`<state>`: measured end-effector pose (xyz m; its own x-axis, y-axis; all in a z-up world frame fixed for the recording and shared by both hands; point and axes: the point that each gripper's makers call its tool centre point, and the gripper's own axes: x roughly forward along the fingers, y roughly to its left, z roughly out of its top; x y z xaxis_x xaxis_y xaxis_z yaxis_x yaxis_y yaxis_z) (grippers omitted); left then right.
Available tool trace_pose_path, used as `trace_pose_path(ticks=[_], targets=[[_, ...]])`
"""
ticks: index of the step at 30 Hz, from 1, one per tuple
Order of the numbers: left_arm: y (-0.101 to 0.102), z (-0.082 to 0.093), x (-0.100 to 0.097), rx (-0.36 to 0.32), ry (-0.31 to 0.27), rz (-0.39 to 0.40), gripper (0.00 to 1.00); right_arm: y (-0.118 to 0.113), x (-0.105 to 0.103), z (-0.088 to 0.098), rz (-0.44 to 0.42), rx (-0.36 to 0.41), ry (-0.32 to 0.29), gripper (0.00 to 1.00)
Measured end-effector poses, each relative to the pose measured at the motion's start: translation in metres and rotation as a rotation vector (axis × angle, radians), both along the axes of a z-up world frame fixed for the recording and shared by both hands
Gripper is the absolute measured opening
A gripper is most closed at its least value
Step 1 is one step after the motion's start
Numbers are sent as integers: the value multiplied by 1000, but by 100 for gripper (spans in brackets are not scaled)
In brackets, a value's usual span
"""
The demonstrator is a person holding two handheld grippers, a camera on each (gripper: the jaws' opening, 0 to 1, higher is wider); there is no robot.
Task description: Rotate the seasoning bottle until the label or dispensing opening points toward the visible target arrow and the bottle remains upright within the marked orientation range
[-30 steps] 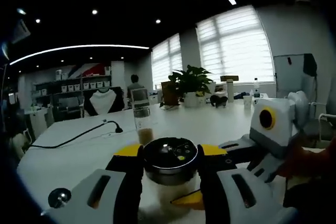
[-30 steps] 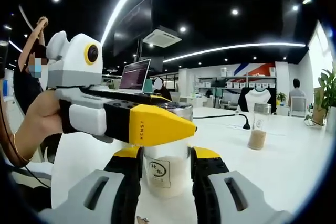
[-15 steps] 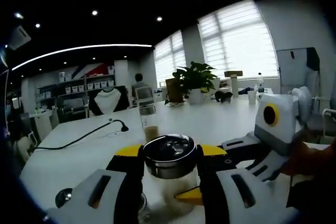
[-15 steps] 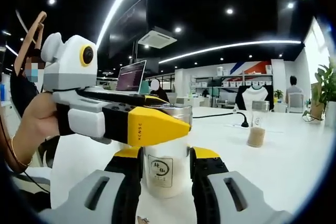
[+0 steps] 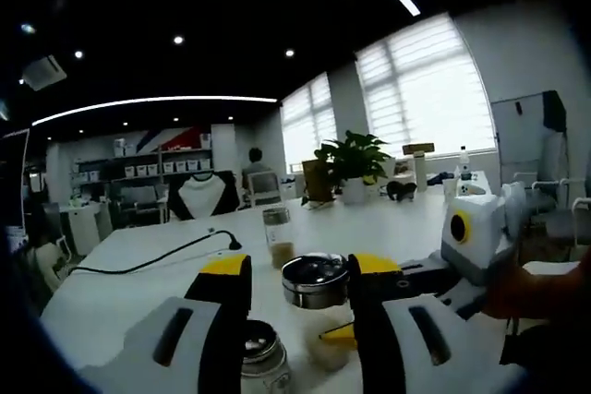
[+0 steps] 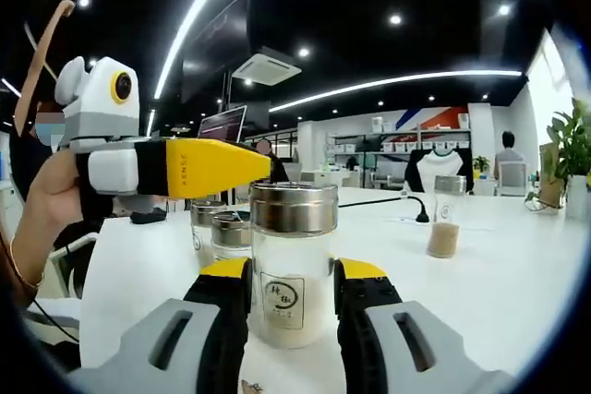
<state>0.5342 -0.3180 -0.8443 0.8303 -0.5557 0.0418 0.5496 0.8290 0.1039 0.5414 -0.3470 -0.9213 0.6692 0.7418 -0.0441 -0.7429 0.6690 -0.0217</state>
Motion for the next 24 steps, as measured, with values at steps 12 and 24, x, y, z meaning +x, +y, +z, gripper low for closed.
trace_pose_path(ticks=[12, 24], targets=[[48, -14, -10, -26, 35, 103, 48, -7, -2, -7, -19, -2, 29, 38], [78, -8, -13, -43, 17, 179, 48, -3, 0, -12, -26, -8, 38, 37]])
